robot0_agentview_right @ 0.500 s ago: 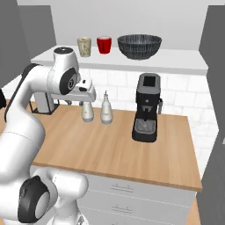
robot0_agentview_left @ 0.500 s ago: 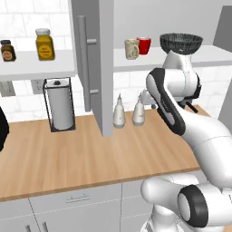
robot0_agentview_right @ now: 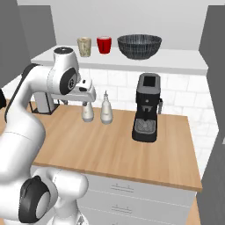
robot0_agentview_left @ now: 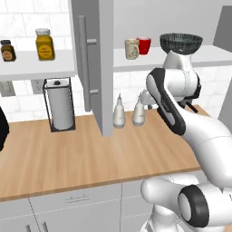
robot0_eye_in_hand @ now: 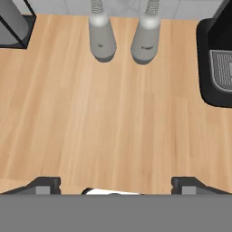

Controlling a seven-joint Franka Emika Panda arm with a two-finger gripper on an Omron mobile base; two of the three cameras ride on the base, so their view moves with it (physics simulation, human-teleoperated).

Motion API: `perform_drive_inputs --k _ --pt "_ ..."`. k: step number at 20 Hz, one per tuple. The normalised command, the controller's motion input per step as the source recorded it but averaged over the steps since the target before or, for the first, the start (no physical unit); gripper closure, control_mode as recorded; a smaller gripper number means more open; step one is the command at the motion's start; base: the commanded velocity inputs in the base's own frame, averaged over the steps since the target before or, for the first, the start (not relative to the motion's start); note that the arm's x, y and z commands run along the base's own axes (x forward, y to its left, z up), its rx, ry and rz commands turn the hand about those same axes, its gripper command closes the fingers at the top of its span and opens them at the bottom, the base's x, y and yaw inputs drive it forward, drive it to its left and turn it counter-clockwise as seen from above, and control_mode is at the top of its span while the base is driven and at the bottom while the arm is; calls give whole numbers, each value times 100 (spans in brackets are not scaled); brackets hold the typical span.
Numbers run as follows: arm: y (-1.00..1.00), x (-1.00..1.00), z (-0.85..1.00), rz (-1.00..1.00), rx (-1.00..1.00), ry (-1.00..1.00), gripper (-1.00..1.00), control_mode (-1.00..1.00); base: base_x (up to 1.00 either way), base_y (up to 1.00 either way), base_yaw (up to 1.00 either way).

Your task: Gather all objects into one cabinet and sort the glasses and bowls to opposite sides.

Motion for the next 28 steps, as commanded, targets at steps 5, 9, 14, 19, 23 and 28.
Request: perform_drive_inputs --k 5,9,14,19,23,28 --pt "0 0 0 0 0 0 -100 100 -60 1 0" --pt "0 0 0 0 0 0 -100 100 -99 19 0" --pt "0 0 0 0 0 0 -100 100 -88 42 0" --pt "0 0 0 0 0 0 -100 100 -55 91 0" --pt "0 0 0 0 0 0 -100 100 -15 100 0" --pt "0 0 0 0 0 0 -100 100 0 100 0"
